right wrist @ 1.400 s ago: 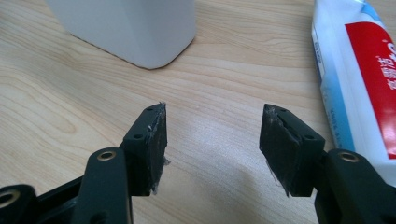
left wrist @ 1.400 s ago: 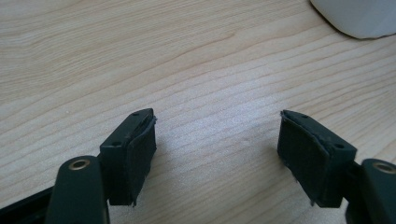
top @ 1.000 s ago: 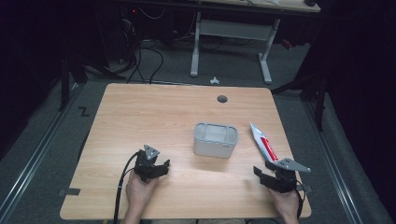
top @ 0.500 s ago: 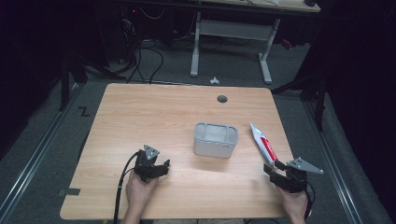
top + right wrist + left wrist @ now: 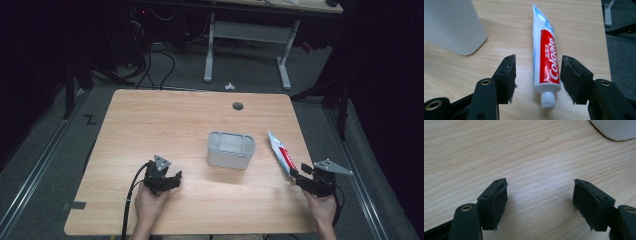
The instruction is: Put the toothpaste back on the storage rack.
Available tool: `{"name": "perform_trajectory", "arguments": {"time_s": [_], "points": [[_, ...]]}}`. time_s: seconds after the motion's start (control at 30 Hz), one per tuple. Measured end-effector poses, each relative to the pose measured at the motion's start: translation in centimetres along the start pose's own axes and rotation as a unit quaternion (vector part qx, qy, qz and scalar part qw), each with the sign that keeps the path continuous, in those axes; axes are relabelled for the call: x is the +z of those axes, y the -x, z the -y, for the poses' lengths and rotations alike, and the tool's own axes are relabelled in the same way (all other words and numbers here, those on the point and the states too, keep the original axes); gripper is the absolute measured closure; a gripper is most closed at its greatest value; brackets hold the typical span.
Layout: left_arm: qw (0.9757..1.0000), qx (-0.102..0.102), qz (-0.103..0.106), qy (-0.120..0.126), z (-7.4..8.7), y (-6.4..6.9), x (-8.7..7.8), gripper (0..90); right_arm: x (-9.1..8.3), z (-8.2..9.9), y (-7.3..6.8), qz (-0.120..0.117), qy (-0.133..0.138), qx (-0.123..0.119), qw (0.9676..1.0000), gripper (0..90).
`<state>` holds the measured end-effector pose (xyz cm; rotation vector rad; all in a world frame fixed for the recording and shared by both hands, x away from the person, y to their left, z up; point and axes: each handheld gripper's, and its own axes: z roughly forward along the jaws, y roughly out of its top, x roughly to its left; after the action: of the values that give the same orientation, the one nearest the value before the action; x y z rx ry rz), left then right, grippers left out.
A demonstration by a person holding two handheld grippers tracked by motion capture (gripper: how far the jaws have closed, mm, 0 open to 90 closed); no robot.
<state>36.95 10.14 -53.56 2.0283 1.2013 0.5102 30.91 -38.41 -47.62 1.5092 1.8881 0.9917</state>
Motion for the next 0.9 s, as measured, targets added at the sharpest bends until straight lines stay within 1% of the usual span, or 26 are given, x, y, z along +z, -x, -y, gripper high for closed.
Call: {"name": "perform_trajectory", "arguments": {"time_s": [0.13, 0.3, 0.43, 0.47, 0.5, 0.6, 0.67, 0.7, 0.73, 0.77, 0.83, 0.87, 0.9], "points": [[1.0000, 0.000, 0.000, 0.000, 0.0, 0.0, 0.0, 28.4, 0.5, -1.1, 0.4, 0.004, -0.010, -0.005, 0.9999, 45.9], [1.0000, 0.000, 0.000, 0.000, 0.0, 0.0, 0.0, 28.3, 1.7, -2.4, 0.4, 0.011, -0.035, -0.021, 0.9991, 44.4], [1.0000, 0.001, -0.001, 0.000, 0.0, 0.0, 0.0, 28.2, 2.8, -3.4, 0.5, 0.018, -0.055, -0.033, 0.9978, 43.7], [1.0000, 0.001, -0.001, 0.000, 0.0, 0.0, 0.0, 28.2, 2.8, -3.4, 0.5, 0.018, -0.055, -0.033, 0.9978, 43.7], [1.0000, 0.001, -0.001, 0.000, 0.0, 0.0, 0.0, 28.2, 3.3, -3.8, 0.5, 0.020, -0.059, -0.034, 0.9974, 43.3], [1.0000, 0.001, -0.001, 0.000, 0.0, 0.0, 0.0, 28.2, 3.8, -4.3, 0.5, 0.020, -0.064, -0.035, 0.9972, 43.0], [1.0000, 0.002, -0.002, 0.000, 0.0, 0.1, 0.0, 28.4, 4.7, -4.9, 0.5, 0.023, -0.075, -0.041, 0.9961, 42.5], [1.0000, 0.002, -0.002, 0.000, 0.0, 0.1, 0.0, 28.5, 5.1, -5.2, 0.5, 0.028, -0.083, -0.048, 0.9950, 42.3], [1.0000, 0.002, -0.002, 0.000, 0.0, 0.1, 0.0, 28.6, 5.1, -5.2, 0.5, 0.028, -0.083, -0.048, 0.9950, 42.3], [1.0000, 0.002, -0.002, 0.000, 0.0, 0.1, 0.0, 28.6, 5.5, -5.5, 0.5, 0.032, -0.092, -0.054, 0.9938, 42.0], [1.0000, 0.001, -0.003, 0.000, 0.0, 0.1, 0.0, 28.7, 6.5, -6.3, 0.6, 0.031, -0.109, -0.058, 0.9919, 41.8], [1.0000, 0.001, -0.003, 0.000, 0.0, 0.1, 0.0, 28.7, 6.5, -6.3, 0.6, 0.031, -0.109, -0.058, 0.9919, 41.8], [1.0000, 0.001, -0.003, 0.000, 0.0, 0.1, 0.0, 28.7, 7.2, -6.7, 0.6, 0.034, -0.118, -0.060, 0.9906, 41.8]]}}
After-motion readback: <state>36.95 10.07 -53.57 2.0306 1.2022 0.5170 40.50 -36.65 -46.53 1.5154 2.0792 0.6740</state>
